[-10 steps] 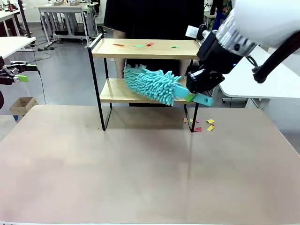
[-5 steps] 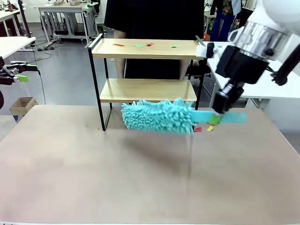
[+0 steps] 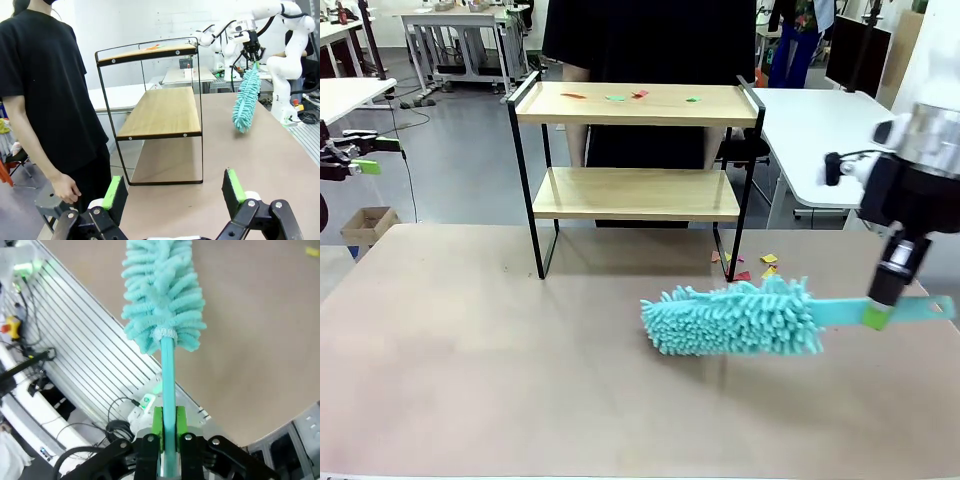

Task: Clean the shelf.
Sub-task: Clean the specific section of the Shelf indicated by the human with the Duster.

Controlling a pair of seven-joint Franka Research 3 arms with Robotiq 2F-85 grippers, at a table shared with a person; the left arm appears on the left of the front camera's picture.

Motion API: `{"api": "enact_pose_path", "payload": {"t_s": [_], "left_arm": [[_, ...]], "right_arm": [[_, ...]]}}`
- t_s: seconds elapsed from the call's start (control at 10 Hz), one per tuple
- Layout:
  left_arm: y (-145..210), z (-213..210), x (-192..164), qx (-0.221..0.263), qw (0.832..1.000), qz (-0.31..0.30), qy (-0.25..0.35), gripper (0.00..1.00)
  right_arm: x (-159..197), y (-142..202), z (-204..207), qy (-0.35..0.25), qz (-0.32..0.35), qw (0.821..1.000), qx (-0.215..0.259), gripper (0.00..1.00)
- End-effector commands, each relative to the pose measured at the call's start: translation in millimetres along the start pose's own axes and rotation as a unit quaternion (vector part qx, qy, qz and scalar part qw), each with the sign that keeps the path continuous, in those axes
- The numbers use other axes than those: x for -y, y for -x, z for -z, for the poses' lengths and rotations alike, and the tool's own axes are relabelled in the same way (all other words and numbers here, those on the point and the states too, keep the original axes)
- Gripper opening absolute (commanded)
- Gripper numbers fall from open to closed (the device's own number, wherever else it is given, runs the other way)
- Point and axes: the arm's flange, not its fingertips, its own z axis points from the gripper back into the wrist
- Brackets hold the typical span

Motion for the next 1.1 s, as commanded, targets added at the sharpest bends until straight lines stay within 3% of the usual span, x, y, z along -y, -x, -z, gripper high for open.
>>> {"api": "enact_pose_path", "payload": {"t_s": [0.0,0.3,0.4,1.0], "left_arm": [[-2.1,0.6,1.1,0.001,1.0,0.008,0.001,1.0],[-2.1,0.6,1.1,0.001,1.0,0.008,0.001,1.0],[-2.1,0.6,1.1,0.001,1.0,0.008,0.001,1.0],[-2.1,0.6,1.1,0.001,1.0,0.008,0.001,1.0]], "right_arm": [[15.0,39.3,-3.5,0.0,-0.018,0.999,0.027,0.13],[40.2,39.5,2.4,0.011,-0.054,0.998,0.017,0.13],[18.1,44.6,-1.9,-0.002,-0.009,1.0,0.026,0.13],[18.1,44.6,-1.9,-0.002,-0.009,1.0,0.026,0.13]]}}
